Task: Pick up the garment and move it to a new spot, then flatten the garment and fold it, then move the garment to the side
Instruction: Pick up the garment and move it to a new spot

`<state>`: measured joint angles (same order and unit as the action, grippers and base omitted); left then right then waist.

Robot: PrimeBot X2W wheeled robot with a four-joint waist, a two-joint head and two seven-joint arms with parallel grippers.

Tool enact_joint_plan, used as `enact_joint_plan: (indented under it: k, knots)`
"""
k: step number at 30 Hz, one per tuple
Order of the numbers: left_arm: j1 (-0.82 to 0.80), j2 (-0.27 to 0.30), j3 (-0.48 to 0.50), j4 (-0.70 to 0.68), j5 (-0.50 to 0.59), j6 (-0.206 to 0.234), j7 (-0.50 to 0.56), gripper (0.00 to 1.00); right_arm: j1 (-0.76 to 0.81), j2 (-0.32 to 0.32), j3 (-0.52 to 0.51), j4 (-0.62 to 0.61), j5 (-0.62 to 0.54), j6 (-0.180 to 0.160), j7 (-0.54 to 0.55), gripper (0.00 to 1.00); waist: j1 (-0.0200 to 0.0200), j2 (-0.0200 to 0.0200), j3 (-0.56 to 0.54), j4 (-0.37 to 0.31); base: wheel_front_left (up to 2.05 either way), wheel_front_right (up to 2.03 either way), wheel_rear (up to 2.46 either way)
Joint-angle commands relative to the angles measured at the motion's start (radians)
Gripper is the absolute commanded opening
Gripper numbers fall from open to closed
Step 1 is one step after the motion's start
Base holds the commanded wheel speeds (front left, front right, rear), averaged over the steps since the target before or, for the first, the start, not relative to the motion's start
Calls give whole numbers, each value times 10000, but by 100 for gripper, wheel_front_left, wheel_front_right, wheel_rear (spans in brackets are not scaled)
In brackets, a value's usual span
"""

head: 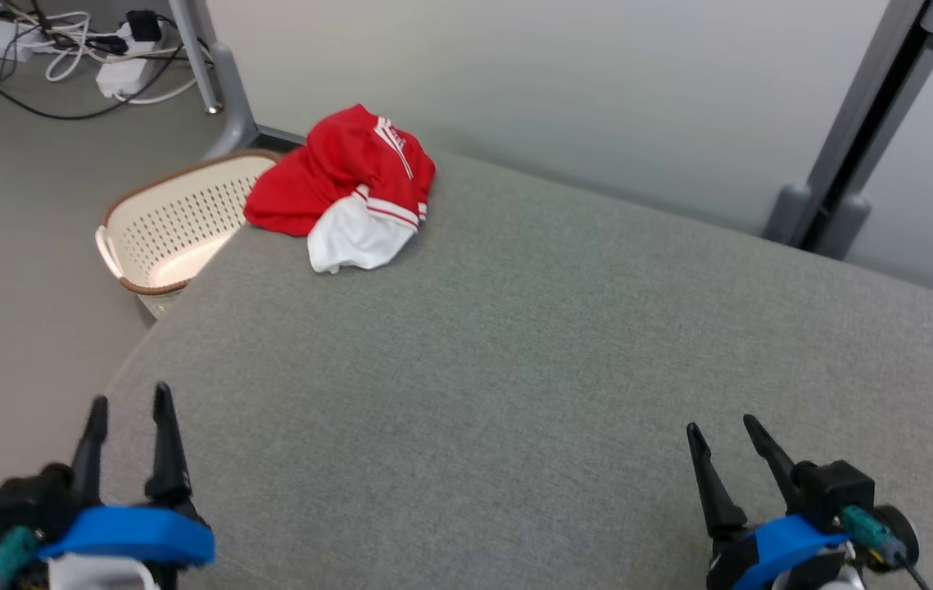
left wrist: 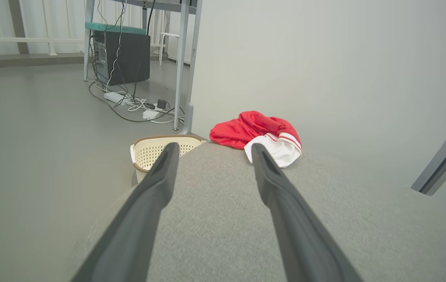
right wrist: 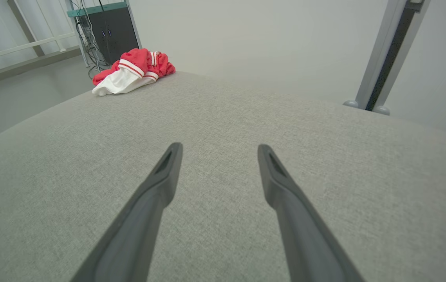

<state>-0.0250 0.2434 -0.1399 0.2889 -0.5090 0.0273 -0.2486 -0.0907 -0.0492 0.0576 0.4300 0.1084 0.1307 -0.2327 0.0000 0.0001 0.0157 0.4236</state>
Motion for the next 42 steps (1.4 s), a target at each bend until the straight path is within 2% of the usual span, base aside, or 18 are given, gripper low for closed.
enact_joint_plan:
  k: [1,5,7,10,15,23,25,27,35,37,38,42]
  knots:
    - [-437,143,138,-252,29,71,23,100,-259,-24,-99,-174,-170,1,55,100,0,-1,145,-111,0,0,0]
    - [-1693,900,724,-755,-127,61,259,100,-660,-22,-463,-837,-768,1,340,100,0,-1,809,-538,0,0,0]
    - [-2438,1077,1040,-873,-417,24,493,100,-860,-24,-559,-1219,-1013,1,529,100,0,-1,1208,-781,0,0,0]
    - [-3632,1686,1284,-615,-419,-2,924,100,-1134,-25,-571,-1839,-1194,1,800,100,0,-1,1900,-1214,0,0,0]
    - [-5690,2261,1227,416,-331,-147,1447,100,-1379,-23,-233,-2775,-1617,1,1195,100,0,-1,3166,-1931,0,0,0]
    - [-7800,2188,831,2825,-559,-568,2159,100,-1590,-25,73,-4051,-2141,1,1783,100,0,-1,5002,-2897,0,0,0]
    - [-8193,2002,768,3547,-753,-779,2311,100,-1554,-25,93,-4337,-2257,1,1877,100,0,-1,5345,-3032,0,0,0]
    - [-8475,2013,594,4171,-734,-986,2438,100,-1464,-25,56,-4589,-2341,1,1955,100,0,-1,5611,-3144,0,0,0]
    - [-9468,2112,235,5941,-619,-1319,2149,100,-1462,-50,-39,-4793,-2070,-2,1837,100,0,-1,6267,-3609,0,0,0]
    - [-9647,2086,103,6252,-624,-1407,2074,25,-1455,-53,-37,-4688,-1974,-4,1761,100,0,-1,6273,-3683,0,0,0]
    - [-9701,2058,32,6378,-596,-1430,2016,0,-1460,-53,-55,-4629,-1953,-4,1704,100,0,-1,6251,-3712,0,0,0]
    - [-9920,2184,-206,6671,-428,-1505,1578,0,-1538,-54,-130,-4478,-1839,-5,1502,100,0,-1,6025,-3787,0,0,0]
